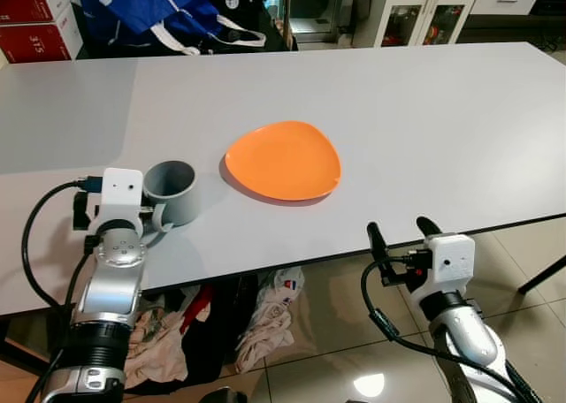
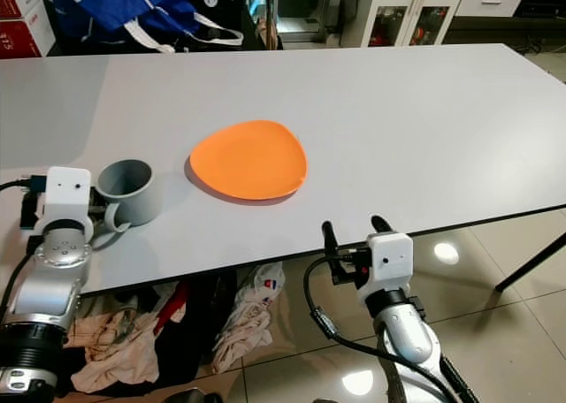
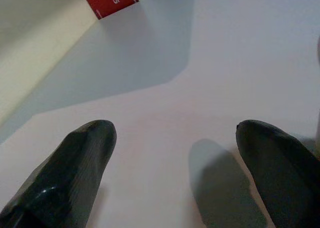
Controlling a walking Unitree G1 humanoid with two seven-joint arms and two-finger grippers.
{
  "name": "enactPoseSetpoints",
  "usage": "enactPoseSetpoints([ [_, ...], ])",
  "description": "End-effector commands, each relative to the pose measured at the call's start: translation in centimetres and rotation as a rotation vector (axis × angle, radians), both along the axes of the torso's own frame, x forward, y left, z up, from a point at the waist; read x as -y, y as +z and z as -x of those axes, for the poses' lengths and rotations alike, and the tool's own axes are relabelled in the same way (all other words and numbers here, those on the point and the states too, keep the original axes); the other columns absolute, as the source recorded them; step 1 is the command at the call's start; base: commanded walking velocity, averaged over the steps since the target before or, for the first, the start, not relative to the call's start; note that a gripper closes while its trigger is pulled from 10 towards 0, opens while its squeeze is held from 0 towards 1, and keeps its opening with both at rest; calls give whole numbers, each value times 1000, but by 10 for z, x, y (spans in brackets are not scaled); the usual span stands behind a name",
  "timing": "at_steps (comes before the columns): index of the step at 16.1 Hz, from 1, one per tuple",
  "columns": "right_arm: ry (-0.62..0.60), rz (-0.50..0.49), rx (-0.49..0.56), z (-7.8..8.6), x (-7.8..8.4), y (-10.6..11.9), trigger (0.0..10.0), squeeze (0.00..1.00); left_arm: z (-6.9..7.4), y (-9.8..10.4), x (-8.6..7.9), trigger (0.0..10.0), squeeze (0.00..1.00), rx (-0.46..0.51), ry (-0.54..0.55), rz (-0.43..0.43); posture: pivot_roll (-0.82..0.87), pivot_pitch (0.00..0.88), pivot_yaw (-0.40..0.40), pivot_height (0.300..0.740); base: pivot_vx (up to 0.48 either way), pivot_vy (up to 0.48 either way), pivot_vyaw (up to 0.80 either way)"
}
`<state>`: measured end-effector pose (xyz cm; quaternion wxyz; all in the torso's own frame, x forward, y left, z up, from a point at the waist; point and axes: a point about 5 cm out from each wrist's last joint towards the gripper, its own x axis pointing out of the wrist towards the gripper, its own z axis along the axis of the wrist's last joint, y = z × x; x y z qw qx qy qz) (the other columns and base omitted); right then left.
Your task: Setting the table
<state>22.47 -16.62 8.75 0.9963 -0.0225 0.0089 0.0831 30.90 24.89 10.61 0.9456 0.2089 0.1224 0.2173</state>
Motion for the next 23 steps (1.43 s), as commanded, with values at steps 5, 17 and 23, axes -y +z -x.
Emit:
enactPoseSetpoints([
  [5, -8, 5, -12, 1, -1, 1, 10000, 0, -7, 10, 26, 10000, 0, 37, -77, 60, -105, 3, 16, 740, 0, 0, 0],
  [17, -14, -2, 0, -1, 2, -1, 10000, 0, 1, 36, -31, 10000, 0, 121, -9, -34, -90, 0, 17, 740, 0, 0, 0],
  [23, -15, -1, 4, -5, 5, -2, 10000, 0, 3, 43, 4, 10000, 0, 234, -274, 240, -60, 0, 2, 740, 0, 0, 0],
])
